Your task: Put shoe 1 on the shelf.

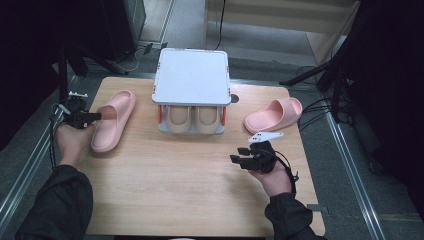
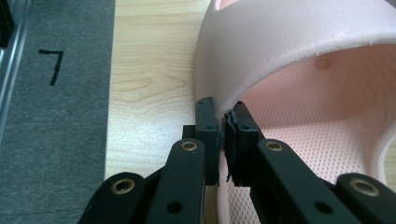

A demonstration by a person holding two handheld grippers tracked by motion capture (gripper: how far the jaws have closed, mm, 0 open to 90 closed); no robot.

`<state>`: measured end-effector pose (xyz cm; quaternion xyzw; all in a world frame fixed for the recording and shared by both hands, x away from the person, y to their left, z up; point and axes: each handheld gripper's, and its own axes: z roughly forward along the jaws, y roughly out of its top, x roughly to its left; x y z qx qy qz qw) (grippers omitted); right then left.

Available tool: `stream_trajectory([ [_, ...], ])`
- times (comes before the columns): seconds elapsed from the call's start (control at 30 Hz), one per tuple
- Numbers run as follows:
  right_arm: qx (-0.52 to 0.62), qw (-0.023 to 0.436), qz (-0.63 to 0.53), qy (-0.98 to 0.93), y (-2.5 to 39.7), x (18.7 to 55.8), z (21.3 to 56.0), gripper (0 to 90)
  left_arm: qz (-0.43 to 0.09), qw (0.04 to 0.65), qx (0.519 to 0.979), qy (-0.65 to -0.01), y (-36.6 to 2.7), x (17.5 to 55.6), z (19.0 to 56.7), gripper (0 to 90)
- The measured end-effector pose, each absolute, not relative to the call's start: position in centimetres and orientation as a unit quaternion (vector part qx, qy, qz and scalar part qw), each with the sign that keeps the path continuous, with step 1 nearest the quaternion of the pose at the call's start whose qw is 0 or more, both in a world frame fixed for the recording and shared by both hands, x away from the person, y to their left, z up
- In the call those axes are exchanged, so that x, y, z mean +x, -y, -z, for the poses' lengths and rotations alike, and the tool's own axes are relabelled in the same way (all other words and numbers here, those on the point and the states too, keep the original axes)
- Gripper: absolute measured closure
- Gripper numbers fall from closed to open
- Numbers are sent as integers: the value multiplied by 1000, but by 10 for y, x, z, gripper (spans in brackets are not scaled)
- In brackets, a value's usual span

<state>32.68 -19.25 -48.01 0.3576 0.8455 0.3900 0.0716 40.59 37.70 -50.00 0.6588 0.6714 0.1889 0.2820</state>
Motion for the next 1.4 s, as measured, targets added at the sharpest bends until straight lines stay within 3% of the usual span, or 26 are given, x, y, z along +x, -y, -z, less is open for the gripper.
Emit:
stream_trajectory([
  [0.27,361,72,-397,-841,194,328,477,547,-184,305,653,-668,-368,378,479,856],
  [0.63,358,73,-405,-838,193,335,475,547,-176,299,679,-647,-339,325,461,855],
  [1.07,365,80,-411,-832,193,343,472,547,-137,318,719,-603,-285,276,458,854],
  [1.4,371,86,-416,-826,197,343,470,547,-119,313,752,-567,-236,266,467,852],
])
